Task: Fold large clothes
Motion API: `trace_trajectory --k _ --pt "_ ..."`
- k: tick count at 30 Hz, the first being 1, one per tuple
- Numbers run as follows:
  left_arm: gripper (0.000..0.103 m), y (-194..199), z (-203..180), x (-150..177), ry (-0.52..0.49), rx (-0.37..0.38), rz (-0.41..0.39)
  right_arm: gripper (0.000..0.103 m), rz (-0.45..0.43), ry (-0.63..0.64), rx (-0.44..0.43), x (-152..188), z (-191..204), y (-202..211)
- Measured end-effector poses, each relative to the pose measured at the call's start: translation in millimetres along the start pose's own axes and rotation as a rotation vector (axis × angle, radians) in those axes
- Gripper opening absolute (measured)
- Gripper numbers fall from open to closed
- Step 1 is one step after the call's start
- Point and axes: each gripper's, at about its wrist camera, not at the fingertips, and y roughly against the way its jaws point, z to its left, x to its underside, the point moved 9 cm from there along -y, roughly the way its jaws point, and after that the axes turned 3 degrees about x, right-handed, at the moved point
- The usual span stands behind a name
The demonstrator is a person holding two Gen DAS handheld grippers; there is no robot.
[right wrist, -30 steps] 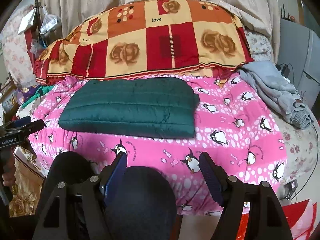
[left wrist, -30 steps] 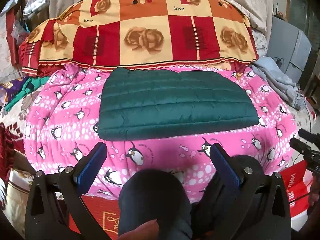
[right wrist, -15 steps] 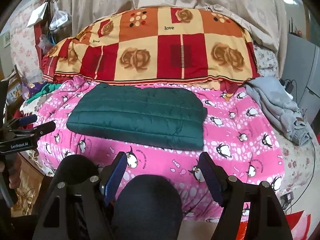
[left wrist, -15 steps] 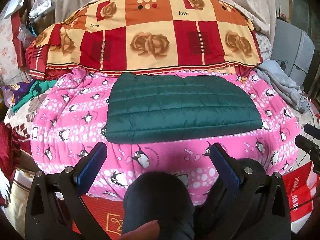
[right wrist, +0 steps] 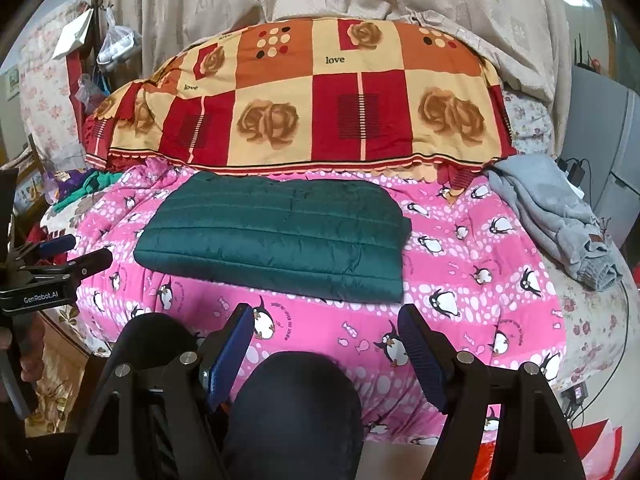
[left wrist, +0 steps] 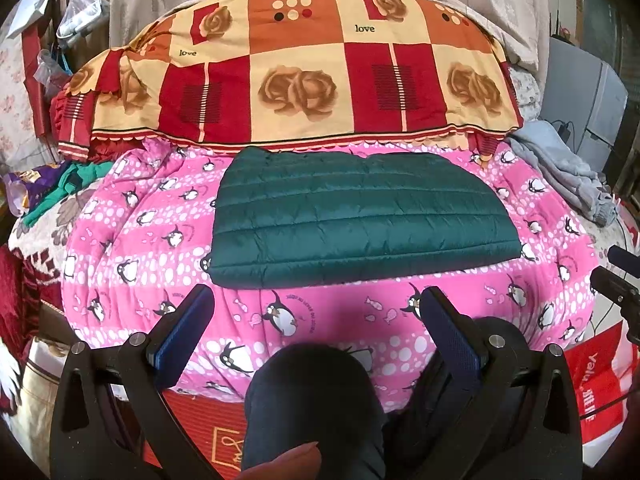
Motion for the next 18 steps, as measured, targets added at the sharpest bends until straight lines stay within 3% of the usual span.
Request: trace_trajectory --k 18 --pt "0.103 -1.0 1.3 0.7 -0.003 0.005 0.0 0.072 -0.002 -0.001 -0.007 -1.7 0.5 0.6"
